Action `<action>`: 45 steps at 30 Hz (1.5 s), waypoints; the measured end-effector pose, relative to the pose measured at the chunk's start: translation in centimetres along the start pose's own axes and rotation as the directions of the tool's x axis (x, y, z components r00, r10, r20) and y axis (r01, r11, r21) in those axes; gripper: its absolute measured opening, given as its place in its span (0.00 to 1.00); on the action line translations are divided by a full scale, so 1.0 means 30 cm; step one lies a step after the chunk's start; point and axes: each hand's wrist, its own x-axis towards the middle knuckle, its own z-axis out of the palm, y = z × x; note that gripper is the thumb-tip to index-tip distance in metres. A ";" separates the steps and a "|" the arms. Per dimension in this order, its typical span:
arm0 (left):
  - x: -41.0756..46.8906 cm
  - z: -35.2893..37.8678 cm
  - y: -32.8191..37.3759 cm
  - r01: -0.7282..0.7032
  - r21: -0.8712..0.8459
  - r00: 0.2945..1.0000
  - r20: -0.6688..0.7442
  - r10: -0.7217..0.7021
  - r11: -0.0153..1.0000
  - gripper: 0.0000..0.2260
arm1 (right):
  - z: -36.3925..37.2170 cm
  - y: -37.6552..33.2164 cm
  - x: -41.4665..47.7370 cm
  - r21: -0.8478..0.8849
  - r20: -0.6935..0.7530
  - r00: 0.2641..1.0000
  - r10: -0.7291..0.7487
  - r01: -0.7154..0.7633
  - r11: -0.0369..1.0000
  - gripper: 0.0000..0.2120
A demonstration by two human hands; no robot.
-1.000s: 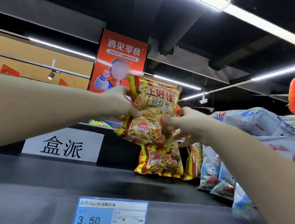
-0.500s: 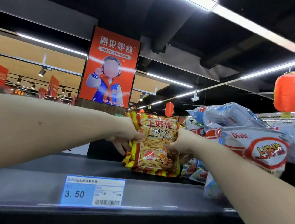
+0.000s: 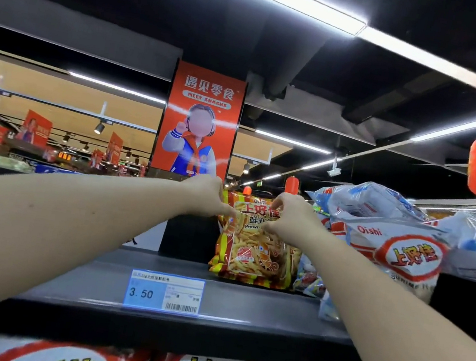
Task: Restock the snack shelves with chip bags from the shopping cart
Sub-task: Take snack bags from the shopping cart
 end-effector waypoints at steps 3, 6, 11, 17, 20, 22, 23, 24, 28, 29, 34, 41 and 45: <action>-0.046 -0.027 0.031 -0.068 0.144 0.988 -0.131 0.087 0.987 0.10 | -0.013 -0.035 -0.039 -0.057 -0.009 0.998 -0.062 0.061 0.997 0.25; -0.121 -0.034 0.077 -0.090 0.250 0.967 -0.209 0.145 0.964 0.12 | -0.028 -0.070 -0.106 -0.161 -0.074 0.989 -0.128 0.115 0.980 0.24; -0.283 -0.028 0.148 -0.097 0.352 0.934 -0.290 0.207 0.931 0.13 | -0.095 -0.125 -0.279 -0.338 -0.214 0.954 -0.210 0.130 0.932 0.15; -0.452 -0.003 0.225 -0.188 0.368 0.893 -0.321 0.314 0.911 0.15 | -0.190 -0.139 -0.506 -0.498 -0.255 0.940 -0.226 0.073 0.864 0.13; -0.522 0.044 0.294 -0.262 0.374 0.863 -0.323 0.390 0.890 0.17 | -0.221 -0.099 -0.625 -0.535 -0.243 0.958 -0.153 0.000 0.845 0.16; -0.570 0.077 0.360 -0.322 0.335 0.844 -0.322 0.429 0.885 0.16 | -0.256 -0.062 -0.711 -0.578 -0.223 0.969 -0.104 -0.046 0.814 0.17; -0.595 0.093 0.399 -0.353 0.319 0.832 -0.324 0.451 0.880 0.16 | -0.278 -0.044 -0.756 -0.614 -0.217 0.973 -0.079 -0.073 0.786 0.17; -0.619 0.112 0.440 -0.389 0.299 0.818 -0.324 0.476 0.871 0.16 | -0.298 -0.018 -0.801 -0.644 -0.214 0.976 -0.047 -0.105 0.758 0.18; -0.732 0.189 0.638 -0.515 0.207 0.782 -0.282 0.555 0.831 0.15 | -0.396 0.102 -1.000 -0.686 -0.193 0.978 0.080 -0.192 0.702 0.16; -0.764 0.211 0.695 -0.540 0.178 0.778 -0.267 0.568 0.823 0.15 | -0.426 0.132 -1.056 -0.700 -0.184 0.976 0.118 -0.215 0.681 0.15; -0.933 0.355 1.008 -0.655 0.123 0.716 -0.214 0.664 0.746 0.17 | -0.570 0.336 -1.328 -0.736 -0.141 0.930 0.338 -0.327 0.593 0.20; -1.244 0.578 1.508 -0.787 -0.009 0.614 -0.112 0.781 0.617 0.16 | -0.771 0.681 -1.795 -0.747 -0.184 0.807 0.560 -0.485 0.453 0.16; -1.442 0.727 1.813 -0.831 -0.086 0.555 -0.076 0.828 0.549 0.13 | -0.894 0.890 -2.066 -0.760 -0.181 0.730 0.659 -0.529 0.377 0.17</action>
